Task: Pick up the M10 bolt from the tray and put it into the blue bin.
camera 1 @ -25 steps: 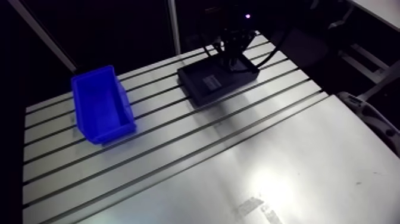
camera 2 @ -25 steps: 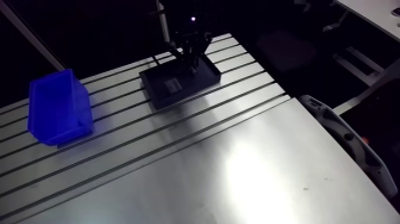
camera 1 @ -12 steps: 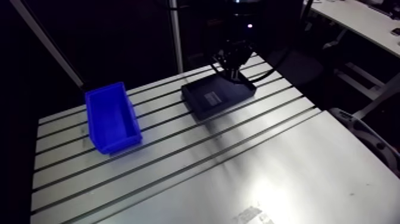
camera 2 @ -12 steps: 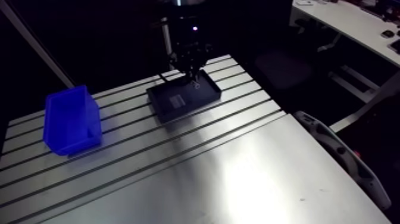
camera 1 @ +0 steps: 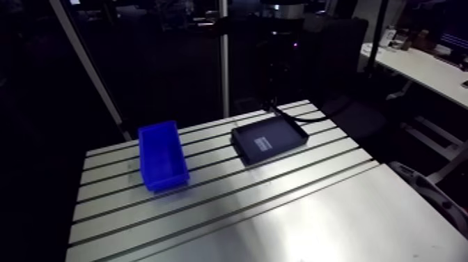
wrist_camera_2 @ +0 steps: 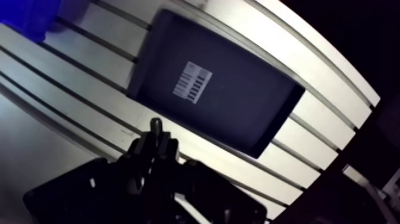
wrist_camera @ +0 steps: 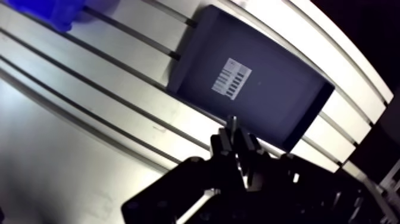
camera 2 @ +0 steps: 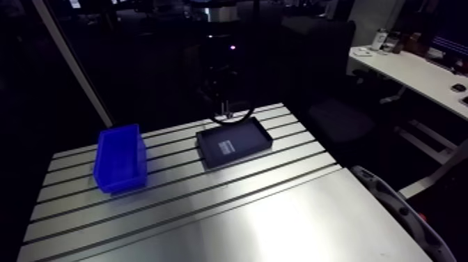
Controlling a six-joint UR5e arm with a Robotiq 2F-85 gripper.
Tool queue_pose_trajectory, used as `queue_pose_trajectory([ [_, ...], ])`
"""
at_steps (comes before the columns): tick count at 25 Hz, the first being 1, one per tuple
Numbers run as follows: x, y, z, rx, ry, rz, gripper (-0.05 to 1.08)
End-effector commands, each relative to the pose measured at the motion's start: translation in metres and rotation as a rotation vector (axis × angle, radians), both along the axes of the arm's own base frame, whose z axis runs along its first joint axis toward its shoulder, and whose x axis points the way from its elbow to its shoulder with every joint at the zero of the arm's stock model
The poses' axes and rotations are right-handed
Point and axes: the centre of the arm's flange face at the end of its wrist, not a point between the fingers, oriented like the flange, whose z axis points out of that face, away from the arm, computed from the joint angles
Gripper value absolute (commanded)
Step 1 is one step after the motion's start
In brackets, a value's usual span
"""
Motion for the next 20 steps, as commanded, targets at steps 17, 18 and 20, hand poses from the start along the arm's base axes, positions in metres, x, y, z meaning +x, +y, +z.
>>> queue_pose_trajectory([
  [17, 0.002, -0.134, 0.043, -0.138, 0.108, 0.903, 1.07],
  [18, -0.001, -0.138, 0.044, -0.143, 0.117, 0.909, 1.07],
  [20, -0.002, -0.147, 0.043, -0.155, 0.122, 0.917, 1.07],
])
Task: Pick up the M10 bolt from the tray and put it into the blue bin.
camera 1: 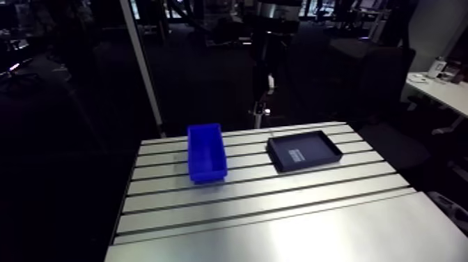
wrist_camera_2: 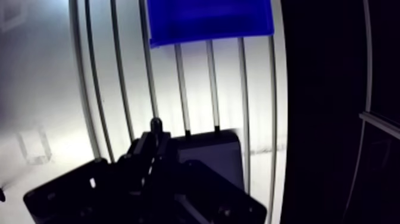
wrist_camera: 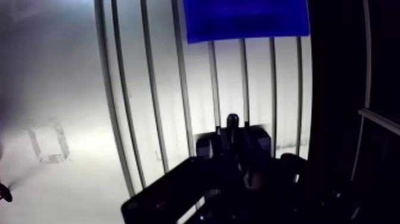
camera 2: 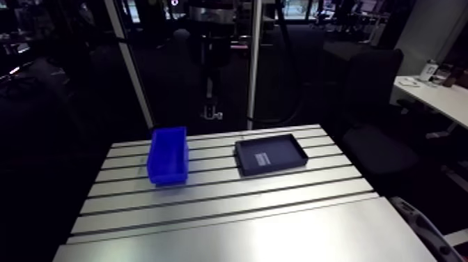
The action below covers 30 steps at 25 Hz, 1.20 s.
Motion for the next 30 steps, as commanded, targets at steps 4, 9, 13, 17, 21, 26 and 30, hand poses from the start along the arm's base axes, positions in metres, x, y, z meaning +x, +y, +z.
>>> queue_pose_trajectory([
  [4, -0.013, -0.040, -0.009, -0.063, 0.003, 0.058, 1.07],
  [9, -0.022, -0.065, -0.023, -0.064, 0.002, 0.095, 1.06],
  [13, -0.028, -0.080, -0.034, -0.063, -0.001, 0.106, 1.06],
  [17, -0.036, -0.088, -0.055, -0.063, -0.007, 0.109, 1.06],
  [21, -0.046, -0.098, -0.072, -0.061, -0.013, 0.104, 1.06],
  [26, -0.052, -0.112, -0.081, -0.055, -0.006, 0.122, 1.06],
  [30, -0.056, -0.124, -0.084, -0.053, -0.007, 0.128, 1.06],
])
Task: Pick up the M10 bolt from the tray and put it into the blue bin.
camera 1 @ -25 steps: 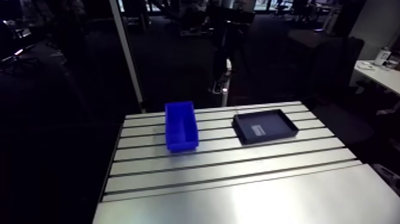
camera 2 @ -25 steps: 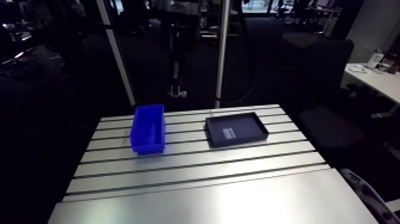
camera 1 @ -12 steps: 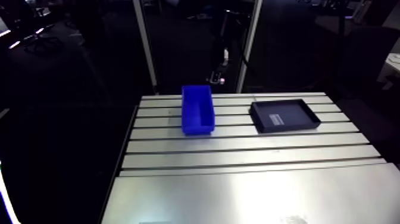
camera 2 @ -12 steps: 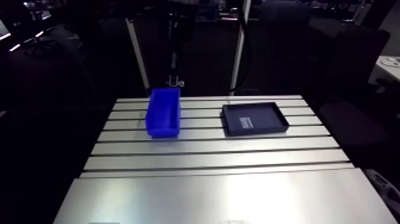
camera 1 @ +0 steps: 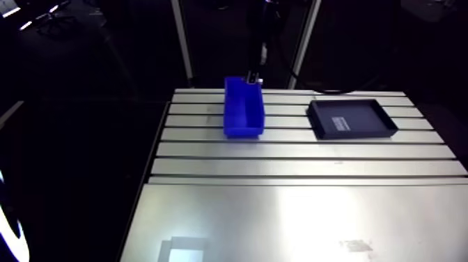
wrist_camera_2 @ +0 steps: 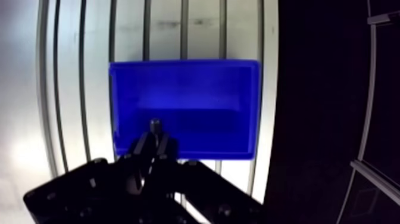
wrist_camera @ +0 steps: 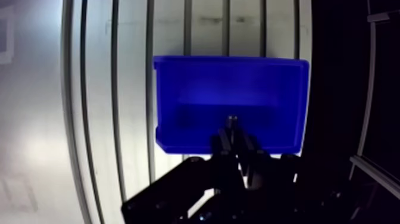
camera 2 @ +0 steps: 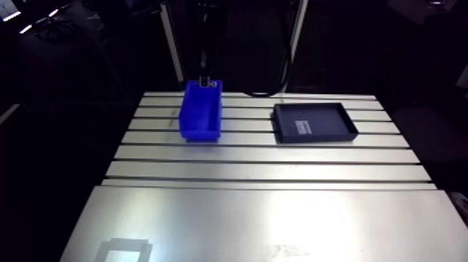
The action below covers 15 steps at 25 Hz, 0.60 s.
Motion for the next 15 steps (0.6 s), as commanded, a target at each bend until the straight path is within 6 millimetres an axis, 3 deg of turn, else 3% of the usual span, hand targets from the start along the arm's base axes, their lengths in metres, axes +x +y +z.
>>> queue_pose_trajectory([
  [1, -0.008, -0.018, -0.009, 0.003, 0.003, 0.009, 1.06],
  [10, -0.024, -0.017, -0.038, 0.014, -0.023, 0.011, 1.05],
  [15, -0.022, -0.020, -0.051, 0.028, -0.029, 0.017, 1.05],
])
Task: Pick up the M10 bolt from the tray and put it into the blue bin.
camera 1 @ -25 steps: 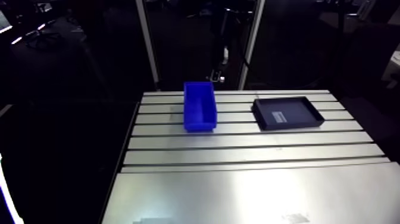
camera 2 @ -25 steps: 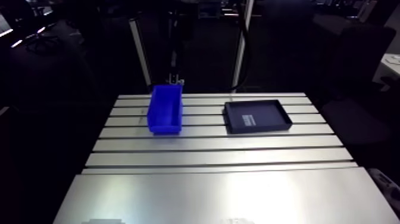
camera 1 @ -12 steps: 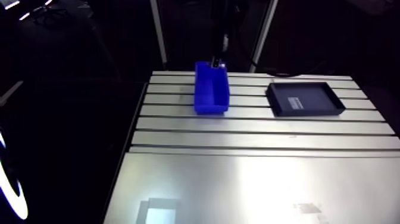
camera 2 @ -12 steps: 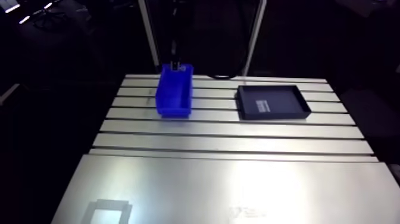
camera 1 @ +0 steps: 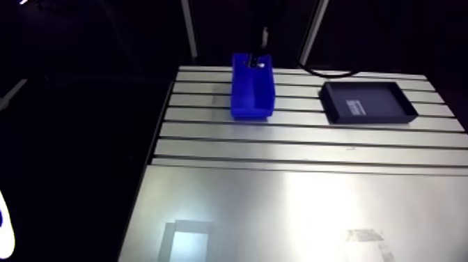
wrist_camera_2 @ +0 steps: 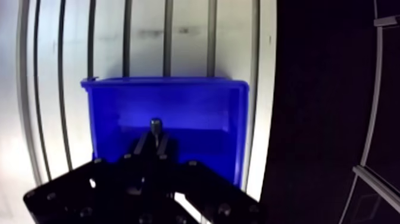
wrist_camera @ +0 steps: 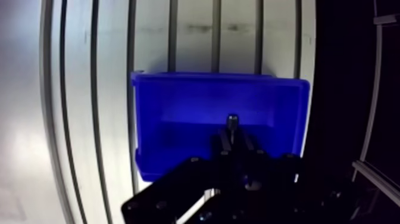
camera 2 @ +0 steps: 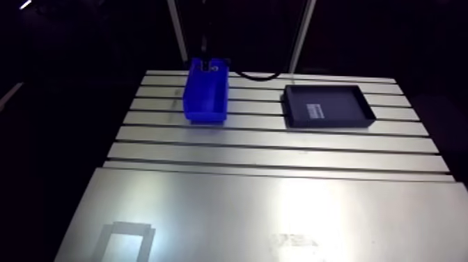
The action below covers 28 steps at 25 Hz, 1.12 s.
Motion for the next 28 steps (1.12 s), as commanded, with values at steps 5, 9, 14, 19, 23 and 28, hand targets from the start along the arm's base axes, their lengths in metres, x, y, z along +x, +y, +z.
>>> queue_pose_trajectory([
  [5, 0.001, -0.011, -0.026, 0.044, -0.024, 0.007, 1.05],
  [9, 0.001, -0.020, -0.037, 0.054, -0.029, 0.020, 1.05],
  [14, 0.002, -0.019, -0.042, 0.066, -0.021, 0.021, 1.05],
  [19, 0.002, -0.023, -0.050, 0.090, -0.016, 0.030, 1.05],
  [23, 0.005, -0.024, -0.055, 0.100, -0.024, 0.032, 1.05],
  [28, 0.007, -0.026, -0.069, 0.122, -0.045, 0.024, 1.04],
])
